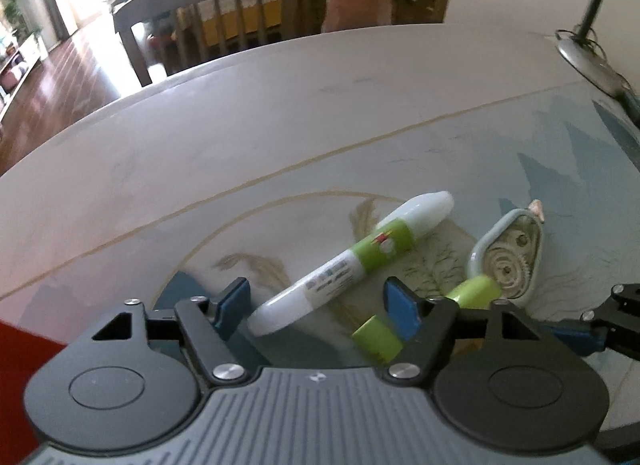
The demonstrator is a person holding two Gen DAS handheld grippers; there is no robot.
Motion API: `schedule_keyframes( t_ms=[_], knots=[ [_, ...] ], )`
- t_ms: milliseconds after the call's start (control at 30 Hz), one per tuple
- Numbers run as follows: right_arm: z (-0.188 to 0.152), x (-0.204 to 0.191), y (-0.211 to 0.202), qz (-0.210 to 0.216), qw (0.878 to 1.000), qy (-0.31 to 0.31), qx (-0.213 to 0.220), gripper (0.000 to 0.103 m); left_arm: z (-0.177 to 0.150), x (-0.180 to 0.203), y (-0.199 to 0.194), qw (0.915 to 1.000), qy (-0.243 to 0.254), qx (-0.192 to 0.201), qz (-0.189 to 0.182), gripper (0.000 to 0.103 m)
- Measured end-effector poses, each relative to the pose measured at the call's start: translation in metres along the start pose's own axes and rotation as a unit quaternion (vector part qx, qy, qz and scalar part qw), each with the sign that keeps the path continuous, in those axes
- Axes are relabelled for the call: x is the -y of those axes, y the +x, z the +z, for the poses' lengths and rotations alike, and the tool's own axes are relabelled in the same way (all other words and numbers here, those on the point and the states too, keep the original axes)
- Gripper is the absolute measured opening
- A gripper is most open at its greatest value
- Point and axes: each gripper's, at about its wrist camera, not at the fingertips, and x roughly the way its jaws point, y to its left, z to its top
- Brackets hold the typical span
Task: Organize rigid objects
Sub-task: 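Grasp the white-and-green marker with the left tool while the right tool grasps the wooden jar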
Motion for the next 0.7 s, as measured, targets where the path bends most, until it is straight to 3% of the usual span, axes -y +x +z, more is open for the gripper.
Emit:
schedule_keyframes(
  t_ms=[133, 200, 300, 400, 700],
  knots=[
    [-0.005, 0.001, -0.003, 0.005, 1.0, 0.006, 0.0, 0.043, 0.006, 0.008, 0.002, 0.9994, 0.031, 0.01, -0.016, 0.05],
    [-0.007, 0.001, -0.004, 0.005, 1.0, 0.008, 0.001, 0.043, 0.006, 0.01, 0.002, 0.9989, 0.039, 0.014, -0.022, 0.033],
    [-0.009, 0.003, -0.006, 0.002, 1.0, 0.016, 0.002, 0.043, 0.003, 0.021, 0.001, 0.998, 0.055, 0.019, -0.024, 0.021],
    [-0.013, 0.004, -0.01, 0.001, 1.0, 0.023, 0.001, 0.043, -0.002, 0.025, -0.001, 0.998, 0.057, 0.023, -0.017, 0.017],
    [-0.023, 0.007, -0.036, 0.002, 0.999, 0.05, 0.01, 0.042, -0.015, 0.011, -0.028, 0.9986, -0.035, 0.02, -0.035, 0.017]
  ],
)
